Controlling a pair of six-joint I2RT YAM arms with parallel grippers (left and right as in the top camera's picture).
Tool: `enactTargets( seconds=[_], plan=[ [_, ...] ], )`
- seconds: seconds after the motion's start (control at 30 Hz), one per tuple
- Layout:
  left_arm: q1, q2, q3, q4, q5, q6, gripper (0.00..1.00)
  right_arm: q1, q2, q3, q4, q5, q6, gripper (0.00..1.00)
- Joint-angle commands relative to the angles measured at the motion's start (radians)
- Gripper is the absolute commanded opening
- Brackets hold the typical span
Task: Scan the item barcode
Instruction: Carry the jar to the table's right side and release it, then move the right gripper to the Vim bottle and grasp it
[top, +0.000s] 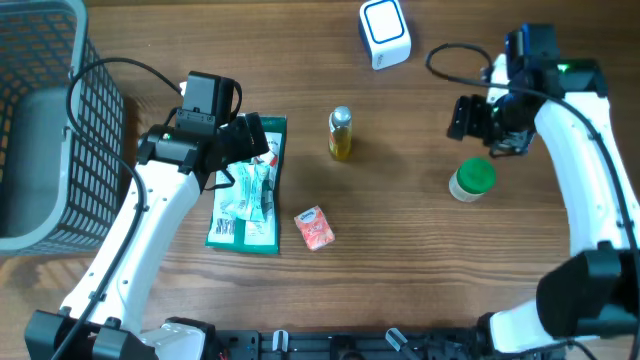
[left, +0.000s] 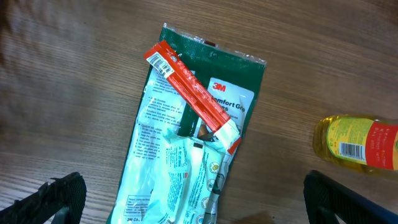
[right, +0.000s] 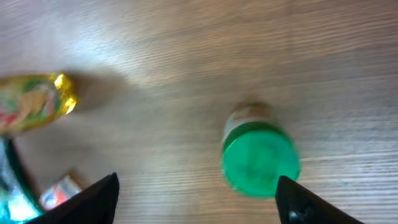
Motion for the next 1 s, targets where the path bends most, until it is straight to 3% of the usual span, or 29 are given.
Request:
enactTargets(
  seconds=[0.0, 0.1, 0.13, 0.17, 0.2, 0.23, 0.27, 0.33, 0.4, 0.53, 0.7, 0.8, 0.83, 0.97],
  plan=[
    [0.004, -0.004, 0.014, 0.003, -0.013, 0.008, 1.0, 0.074, -0.015, 0.007, -0.047, -0.031, -0.029, 0.78],
    [0.004, -0.004, 0.014, 0.003, -0.013, 0.008, 1.0, 0.159, -0.014, -0.037, -0.037, -0.031, -0.023, 0.76],
    [0.004, -0.004, 0.014, 0.003, -0.013, 0.008, 1.0, 0.182, -0.014, -0.064, -0.02, -0.03, -0.009, 0.63],
    [0.004, -0.004, 0.014, 0.003, -0.013, 0.008, 1.0, 0.195, -0.014, -0.091, 0.003, -0.031, 0.01, 0.58],
    [0.004, -0.004, 0.014, 0.003, -0.013, 0.008, 1.0, 0.205, -0.014, -0.116, 0.028, -0.03, 0.01, 0.45],
    [0.004, -0.004, 0.014, 0.003, -0.013, 0.008, 1.0, 0.209, -0.014, -0.171, 0.081, -0.03, 0.025, 0.2],
    [0.004, -0.004, 0.014, 0.003, -0.013, 0.008, 1.0, 0.209, -0.014, -0.222, 0.135, -0.029, 0.062, 0.09],
    [0.004, -0.004, 0.014, 0.003, -0.013, 0.008, 1.0, 0.209, -0.014, -0.293, 0.224, -0.014, 0.063, 0.08],
    [0.004, -0.004, 0.014, 0.003, -0.013, 0.008, 1.0, 0.208, -0.008, -0.365, 0.312, 0.122, 0.111, 0.07],
    [0.004, -0.004, 0.014, 0.003, -0.013, 0.008, 1.0, 0.163, 0.019, -0.4, 0.309, 0.365, 0.134, 0.04],
    [0.004, -0.004, 0.014, 0.003, -0.013, 0.008, 1.0, 0.031, 0.02, -0.401, 0.33, 0.431, 0.192, 0.05],
    [0.004, -0.004, 0.014, 0.003, -0.013, 0.008, 1.0, -0.039, 0.02, -0.401, 0.343, 0.424, 0.187, 0.11],
    [0.004, -0.004, 0.014, 0.003, -0.013, 0.008, 1.0, -0.042, 0.018, -0.382, 0.351, 0.355, 0.12, 0.04],
    [0.004, -0.004, 0.014, 0.003, -0.013, 0.008, 1.0, -0.03, -0.025, -0.206, 0.272, 0.013, 0.026, 0.09]
  ],
)
